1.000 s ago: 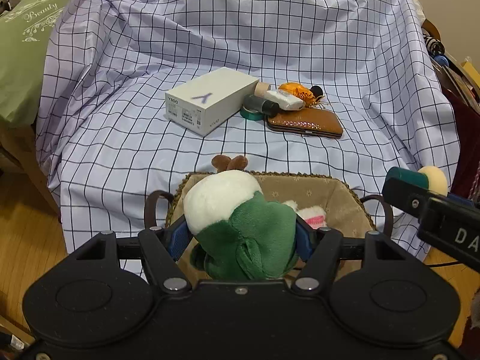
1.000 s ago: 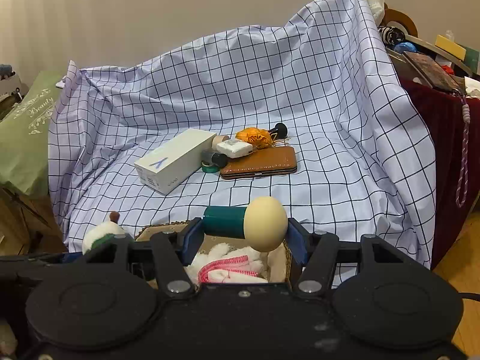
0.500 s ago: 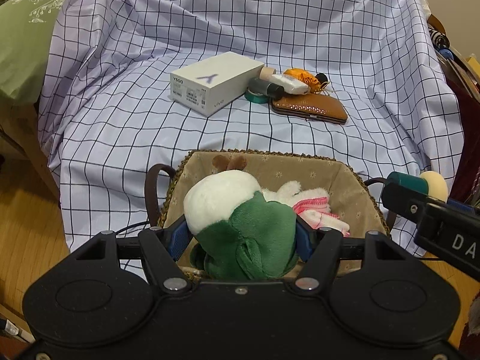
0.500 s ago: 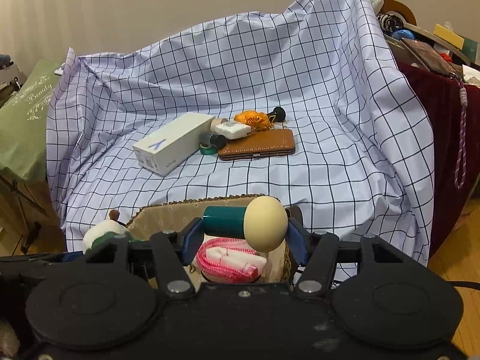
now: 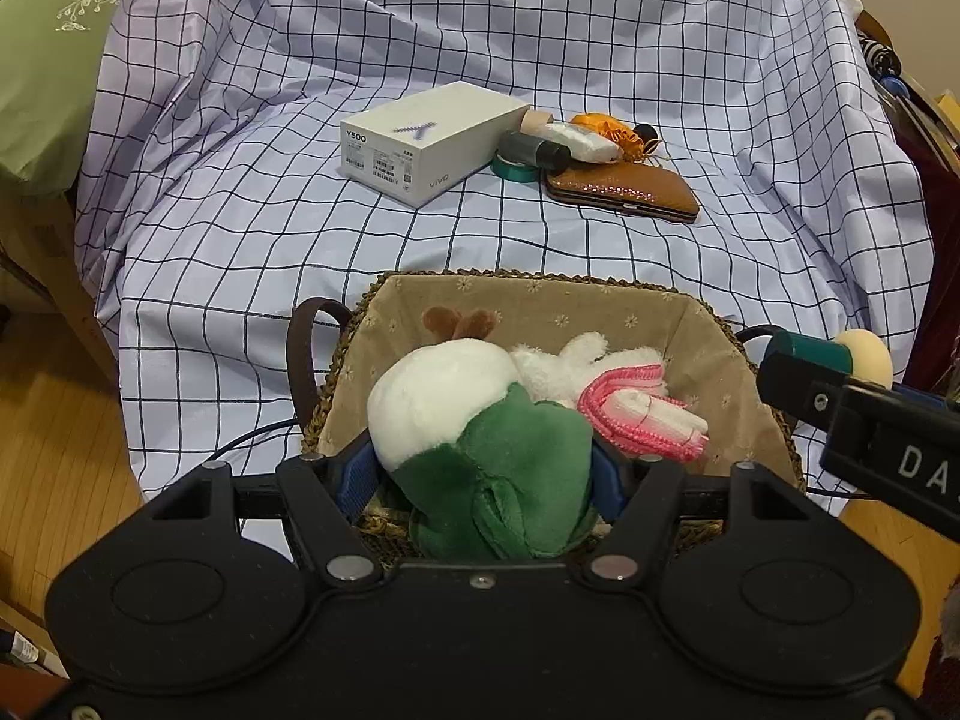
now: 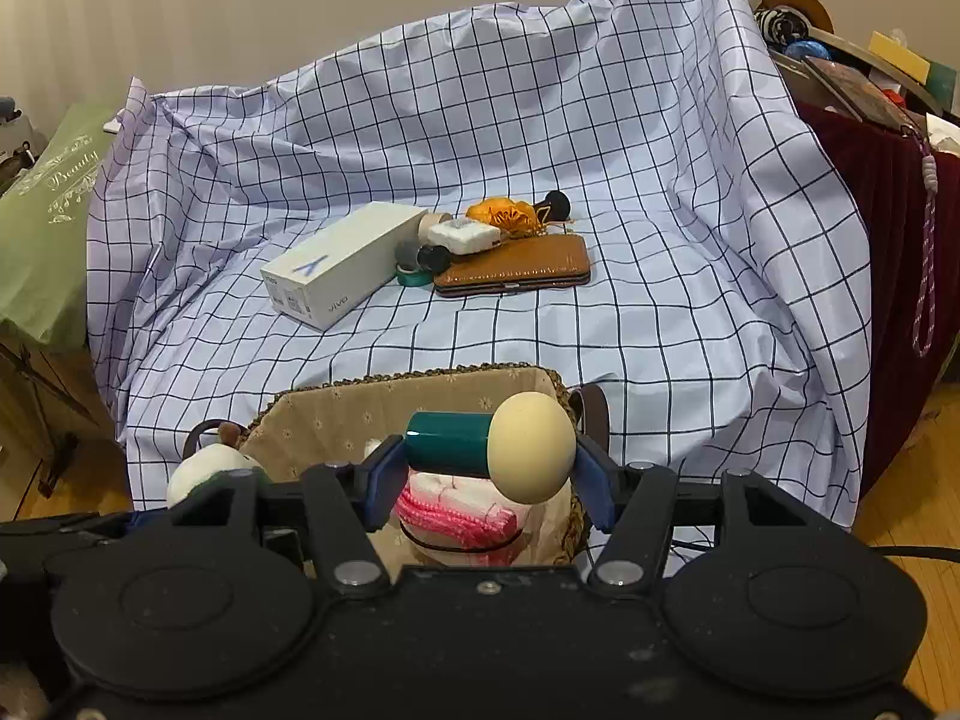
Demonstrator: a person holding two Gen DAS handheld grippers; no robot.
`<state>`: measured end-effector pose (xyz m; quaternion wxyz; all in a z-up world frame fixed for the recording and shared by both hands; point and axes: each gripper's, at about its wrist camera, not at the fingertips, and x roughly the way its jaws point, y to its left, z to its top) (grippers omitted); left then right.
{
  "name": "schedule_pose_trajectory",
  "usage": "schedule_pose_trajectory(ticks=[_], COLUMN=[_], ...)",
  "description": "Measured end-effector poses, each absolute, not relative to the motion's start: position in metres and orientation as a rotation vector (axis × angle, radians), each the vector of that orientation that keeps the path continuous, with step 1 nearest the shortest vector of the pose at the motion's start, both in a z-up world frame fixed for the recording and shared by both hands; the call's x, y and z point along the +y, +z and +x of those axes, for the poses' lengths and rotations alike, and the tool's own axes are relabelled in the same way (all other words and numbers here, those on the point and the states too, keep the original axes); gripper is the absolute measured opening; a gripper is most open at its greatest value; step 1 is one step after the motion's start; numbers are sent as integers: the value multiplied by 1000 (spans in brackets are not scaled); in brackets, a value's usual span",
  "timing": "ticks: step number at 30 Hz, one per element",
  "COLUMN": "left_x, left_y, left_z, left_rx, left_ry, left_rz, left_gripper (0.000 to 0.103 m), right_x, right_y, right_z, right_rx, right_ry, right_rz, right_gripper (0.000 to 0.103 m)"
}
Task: Organize soft objects
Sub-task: 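Carry the frog with the left tool while the right tool carries the egg toy to the basket, then open the left tool over the basket while the right tool lowers and releases the egg toy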
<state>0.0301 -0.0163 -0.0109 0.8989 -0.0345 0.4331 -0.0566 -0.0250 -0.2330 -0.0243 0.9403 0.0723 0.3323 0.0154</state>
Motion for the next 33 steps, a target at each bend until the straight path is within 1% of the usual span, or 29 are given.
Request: schedule_pose_trajectory(ticks=[9, 13, 33], left_x=[-17, -18, -15], left_y=[-12, -12, -13], left_z=[29, 28, 25], left_rx=[897, 894, 899], left_ry=[-116, -118, -111], left_rz=[-65, -54, -48], left_gripper=[64, 67, 69], right_x=[-233, -234, -231], right_y=[-26, -27, -32], right_z=[-24, -24, -26], right_rx=[687, 693, 702], right_ry=[33, 36, 40], right_rz=[145, 137, 132], right_gripper=[59, 59, 59])
